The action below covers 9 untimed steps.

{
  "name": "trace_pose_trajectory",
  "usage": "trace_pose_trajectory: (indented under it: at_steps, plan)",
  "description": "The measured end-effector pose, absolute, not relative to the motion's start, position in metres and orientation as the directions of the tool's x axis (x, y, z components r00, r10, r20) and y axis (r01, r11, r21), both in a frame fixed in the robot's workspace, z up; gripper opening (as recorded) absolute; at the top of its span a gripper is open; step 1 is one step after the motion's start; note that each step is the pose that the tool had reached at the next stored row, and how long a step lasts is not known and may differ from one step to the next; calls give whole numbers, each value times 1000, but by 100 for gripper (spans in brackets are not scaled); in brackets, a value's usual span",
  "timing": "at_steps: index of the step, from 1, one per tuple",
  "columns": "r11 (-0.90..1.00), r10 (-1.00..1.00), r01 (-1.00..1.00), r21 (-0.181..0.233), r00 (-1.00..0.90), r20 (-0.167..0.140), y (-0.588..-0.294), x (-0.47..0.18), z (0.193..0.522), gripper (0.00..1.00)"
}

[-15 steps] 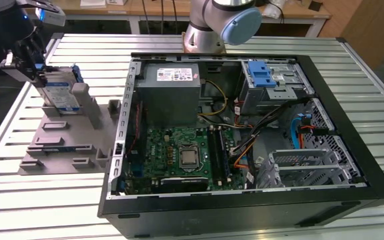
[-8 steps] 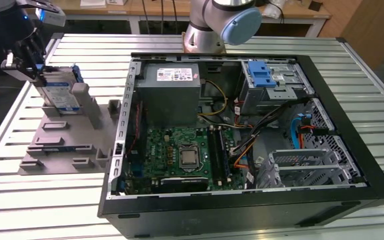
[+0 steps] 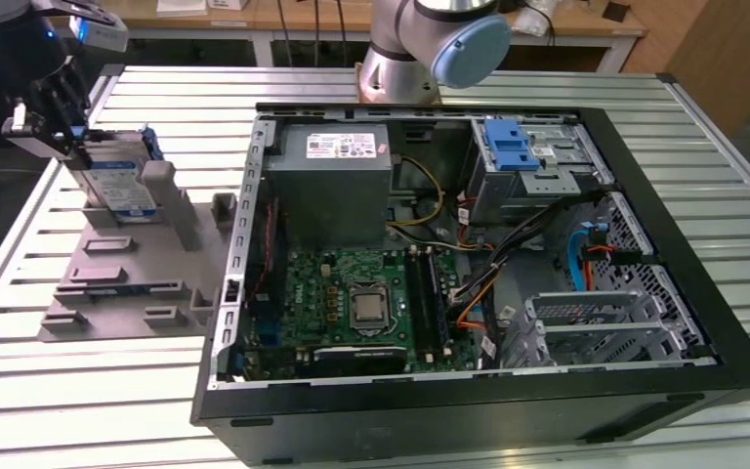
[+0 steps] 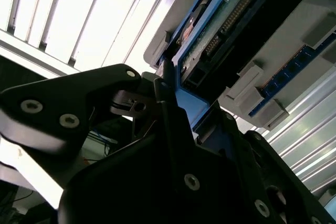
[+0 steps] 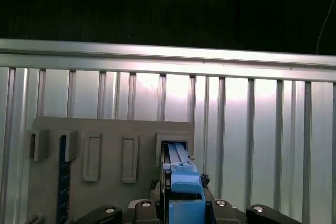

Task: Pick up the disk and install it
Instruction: 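Pick up the disk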

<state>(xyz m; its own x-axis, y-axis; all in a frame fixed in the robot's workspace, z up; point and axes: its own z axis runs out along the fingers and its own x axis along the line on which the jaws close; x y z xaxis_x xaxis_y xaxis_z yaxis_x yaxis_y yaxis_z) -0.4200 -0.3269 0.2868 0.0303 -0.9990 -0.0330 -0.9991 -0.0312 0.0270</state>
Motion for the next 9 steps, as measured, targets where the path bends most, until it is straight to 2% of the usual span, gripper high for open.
trace_pose_trajectory:
  at_steps: [9]
  plan:
    - [25, -999, -999, 27, -26, -33, -327, -420, 287, 37]
